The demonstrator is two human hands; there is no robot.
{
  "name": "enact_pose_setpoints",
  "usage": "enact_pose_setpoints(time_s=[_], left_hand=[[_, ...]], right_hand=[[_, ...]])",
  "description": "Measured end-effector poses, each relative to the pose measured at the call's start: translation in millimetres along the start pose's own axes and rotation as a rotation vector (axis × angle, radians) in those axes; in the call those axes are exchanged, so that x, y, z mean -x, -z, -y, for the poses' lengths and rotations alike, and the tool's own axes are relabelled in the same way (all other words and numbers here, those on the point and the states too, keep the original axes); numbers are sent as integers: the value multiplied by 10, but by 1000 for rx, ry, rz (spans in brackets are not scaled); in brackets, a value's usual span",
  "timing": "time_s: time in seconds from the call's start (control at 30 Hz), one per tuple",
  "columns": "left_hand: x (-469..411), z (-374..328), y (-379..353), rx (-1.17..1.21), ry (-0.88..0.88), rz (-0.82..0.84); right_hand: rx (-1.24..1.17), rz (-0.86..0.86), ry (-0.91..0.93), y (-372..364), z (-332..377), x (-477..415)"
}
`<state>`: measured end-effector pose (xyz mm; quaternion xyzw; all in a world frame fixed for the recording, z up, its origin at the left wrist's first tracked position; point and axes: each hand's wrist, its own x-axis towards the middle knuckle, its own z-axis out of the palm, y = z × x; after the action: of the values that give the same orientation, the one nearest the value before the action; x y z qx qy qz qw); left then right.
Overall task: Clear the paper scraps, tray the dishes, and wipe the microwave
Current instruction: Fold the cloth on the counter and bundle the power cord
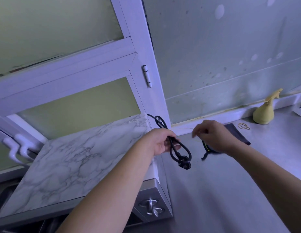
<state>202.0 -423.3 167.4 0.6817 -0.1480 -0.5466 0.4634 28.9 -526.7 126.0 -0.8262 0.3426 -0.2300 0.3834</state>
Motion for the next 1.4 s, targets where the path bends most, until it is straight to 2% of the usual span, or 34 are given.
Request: enact_pose_setpoints(time_s=[0.07, 0.17, 0.27, 0.33, 0.43, 0.53, 0.67, 0.77, 0.83, 0.9, 1.0, 1.07, 1.4], left_hand=[[-12, 11, -20, -24, 5, 6], [-42, 63, -60, -81, 3, -16], [-80, 123, -77, -126, -18, -59], [-90, 145, -73, -130, -23, -71], [-113, 157, -54, -110, -30, -93], [-122, 170, -41, -109, -36, -104], [-107, 176, -43, -135, -24, -78], [-96, 133, -54, -142, -24, -66], [-52, 65, -48, -124, -15, -30], [-3, -16, -20, -99, -6, 34], [38, -95, 13, -64, -9, 91], [58, -105, -1, -49, -17, 88], [18, 6, -29, 37, -35, 55]], right_hand=[[322, 30, -23, -96, -19, -56], [512, 77, -181, -218, -80, -120], [723, 177, -215, -274, -21, -168], [800, 321, -161, -267, 61, -216], [895, 608, 55, -283, 125, -222], [907, 677, 223, -266, 43, -178], [705, 558, 213, -25, -102, -179], [243, 585, 53, 163, -101, -102], [-70, 573, 10, 246, -82, -29], [-403, 454, 11, 259, -76, 10], [-917, 130, -18, 162, 12, 13], [-1148, 2, -48, 89, 86, -16], [-1017, 22, 145, 154, 165, -131]])
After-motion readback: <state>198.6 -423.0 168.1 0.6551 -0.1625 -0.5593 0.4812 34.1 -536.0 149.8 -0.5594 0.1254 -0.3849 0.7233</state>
